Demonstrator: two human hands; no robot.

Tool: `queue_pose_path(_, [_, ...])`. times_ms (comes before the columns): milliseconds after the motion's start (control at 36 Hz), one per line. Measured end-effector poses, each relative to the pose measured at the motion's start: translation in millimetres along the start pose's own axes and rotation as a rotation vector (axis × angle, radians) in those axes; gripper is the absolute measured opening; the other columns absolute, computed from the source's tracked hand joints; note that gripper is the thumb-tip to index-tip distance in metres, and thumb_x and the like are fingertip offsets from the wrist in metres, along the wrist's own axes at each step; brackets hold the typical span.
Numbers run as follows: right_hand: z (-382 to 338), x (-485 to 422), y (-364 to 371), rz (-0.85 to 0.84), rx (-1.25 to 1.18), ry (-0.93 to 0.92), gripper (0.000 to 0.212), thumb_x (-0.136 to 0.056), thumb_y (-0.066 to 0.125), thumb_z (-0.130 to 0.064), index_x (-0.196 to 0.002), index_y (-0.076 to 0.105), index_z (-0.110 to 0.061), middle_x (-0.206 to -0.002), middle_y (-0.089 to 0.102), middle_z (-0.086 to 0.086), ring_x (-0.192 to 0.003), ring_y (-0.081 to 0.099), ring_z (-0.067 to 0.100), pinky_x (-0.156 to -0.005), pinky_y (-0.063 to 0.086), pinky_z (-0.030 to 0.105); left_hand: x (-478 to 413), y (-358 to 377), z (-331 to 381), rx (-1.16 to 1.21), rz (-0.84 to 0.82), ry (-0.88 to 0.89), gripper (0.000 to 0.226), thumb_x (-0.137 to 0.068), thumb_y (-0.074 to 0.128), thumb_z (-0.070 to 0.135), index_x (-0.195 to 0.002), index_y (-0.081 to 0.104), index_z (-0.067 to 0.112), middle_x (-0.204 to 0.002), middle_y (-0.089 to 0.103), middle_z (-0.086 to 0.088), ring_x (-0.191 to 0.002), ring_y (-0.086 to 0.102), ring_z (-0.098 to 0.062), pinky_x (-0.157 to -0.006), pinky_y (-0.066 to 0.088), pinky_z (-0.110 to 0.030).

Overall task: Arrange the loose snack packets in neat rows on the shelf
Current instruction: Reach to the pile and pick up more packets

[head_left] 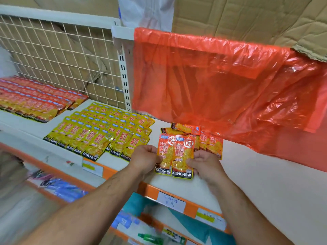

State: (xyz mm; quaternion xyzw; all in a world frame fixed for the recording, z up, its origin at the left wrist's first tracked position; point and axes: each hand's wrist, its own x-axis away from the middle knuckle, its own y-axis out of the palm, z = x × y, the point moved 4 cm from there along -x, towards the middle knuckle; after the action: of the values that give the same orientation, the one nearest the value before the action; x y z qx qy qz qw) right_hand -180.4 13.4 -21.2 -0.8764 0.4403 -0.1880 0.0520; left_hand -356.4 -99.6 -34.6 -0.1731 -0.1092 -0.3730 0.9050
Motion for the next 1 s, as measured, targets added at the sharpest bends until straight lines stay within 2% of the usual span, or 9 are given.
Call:
queue_pose_path(83, [-14.8, 2.0, 33.2, -0.035, 0.023, -0.025, 0.007, -0.089, 0.07, -0.008, -0.088, 0.064, -0.005, -0.073, 0.058, 0.006, -0.051, 0.047, 0.006, -0.042, 0.035, 0.013, 2.6, -35.8, -5.0, 0.045, 0.031, 0.021, 0.044, -0.076, 0.072, -0.006, -0.05, 0.046, 0.018, -0.048, 0.044, 0.003, -0.054, 0.045, -0.019, -0.059, 0.039, -0.027])
queue_pose_path(222, [-39.9, 8.7, 107.2, -0.06, 0.081, -0.054, 0.014, -0.088, 0.07, -0.008, -0.092, 0.064, 0.004, -0.069, 0.061, 0.008, -0.049, 0.047, 0.012, -0.043, 0.035, 0.02, 10.0, -111.3, -17.1, 0.11, 0.067, 0.049, 0.041, -0.077, 0.069, -0.005, -0.058, 0.041, 0.018, -0.059, 0.047, 0.002, -0.064, 0.048, -0.017, -0.052, 0.036, -0.022])
queue_pose_path(333, [-61.3, 20.6, 179.1, -0.082, 0.053, -0.033, 0.019, -0.086, 0.071, -0.003, -0.081, 0.053, -0.008, -0.062, 0.05, 0.012, -0.042, 0.041, 0.016, -0.039, 0.031, 0.022, 12.6, -185.5, -34.5, 0.108, 0.109, 0.051, 0.043, -0.077, 0.071, -0.006, -0.056, 0.042, 0.018, -0.053, 0.043, 0.005, -0.059, 0.046, -0.018, -0.053, 0.035, -0.023])
queue_pose_path(500, [-95.7, 38.9, 290.3, -0.149, 0.103, -0.09, 0.02, -0.082, 0.069, -0.001, -0.077, 0.051, -0.008, -0.061, 0.041, 0.014, -0.035, 0.042, 0.012, -0.038, 0.035, 0.024, 13.0, -299.5, -61.4, 0.105, 0.17, 0.078, 0.032, -0.076, 0.076, 0.0, -0.061, 0.054, 0.018, -0.059, 0.049, 0.004, -0.058, 0.046, -0.015, -0.058, 0.037, -0.022])
queue_pose_path(583, [-109.7, 43.5, 339.3, -0.194, 0.101, -0.099, 0.021, -0.083, 0.069, -0.002, -0.077, 0.05, -0.01, -0.065, 0.041, 0.015, -0.037, 0.044, 0.014, -0.04, 0.035, 0.024, 14.9, -349.3, -71.4, 0.139, 0.185, 0.07, 0.028, -0.079, 0.074, -0.002, -0.066, 0.058, 0.017, -0.056, 0.054, 0.006, -0.039, 0.044, -0.002, -0.043, 0.034, -0.015])
queue_pose_path(667, [-123.8, 46.3, 385.6, -0.239, 0.116, -0.127, 0.021, -0.083, 0.068, -0.001, -0.078, 0.05, -0.009, -0.065, 0.042, 0.016, -0.036, 0.046, 0.012, -0.041, 0.036, 0.024, 16.4, -395.9, -82.1, 0.168, 0.229, 0.057, 0.029, -0.078, 0.073, -0.003, -0.063, 0.059, 0.018, -0.05, 0.054, 0.008, -0.035, 0.04, -0.001, -0.039, 0.031, -0.014])
queue_pose_path(778, [-138.2, 42.8, 436.9, -0.275, 0.114, -0.131, 0.026, -0.084, 0.068, 0.0, -0.074, 0.047, -0.01, -0.055, 0.046, 0.012, -0.034, 0.045, 0.011, -0.039, 0.035, 0.021, 9.8, -444.3, -96.7, 0.198, 0.289, 0.003, 0.009, -0.072, 0.076, 0.003, -0.073, 0.068, 0.005, -0.068, 0.065, -0.009, -0.056, 0.05, -0.016, -0.054, 0.039, -0.022])
queue_pose_path(889, [-149.4, 31.9, 479.1, -0.324, 0.123, -0.123, 0.03, -0.085, 0.069, 0.0, -0.069, 0.046, -0.012, -0.049, 0.047, 0.008, -0.035, 0.044, 0.012, -0.04, 0.035, 0.022, -1.1, -480.1, -107.6, 0.224, 0.315, -0.019, 0.023, -0.062, 0.077, 0.014, -0.083, 0.072, 0.005, -0.078, 0.071, -0.012, -0.065, 0.059, -0.021, -0.059, 0.048, -0.035])
queue_pose_path(1000, [-160.7, 13.7, 517.9, -0.355, 0.168, -0.146, 0.025, -0.084, 0.071, -0.002, -0.069, 0.051, -0.008, -0.048, 0.048, 0.01, -0.035, 0.043, 0.015, -0.04, 0.034, 0.023, -17.8, -514.2, -113.0, 0.219, 0.391, 0.002, 0.015, -0.078, 0.074, -0.002, -0.081, 0.066, 0.011, -0.072, 0.059, 0.0, -0.059, 0.05, -0.01, -0.046, 0.039, -0.012])
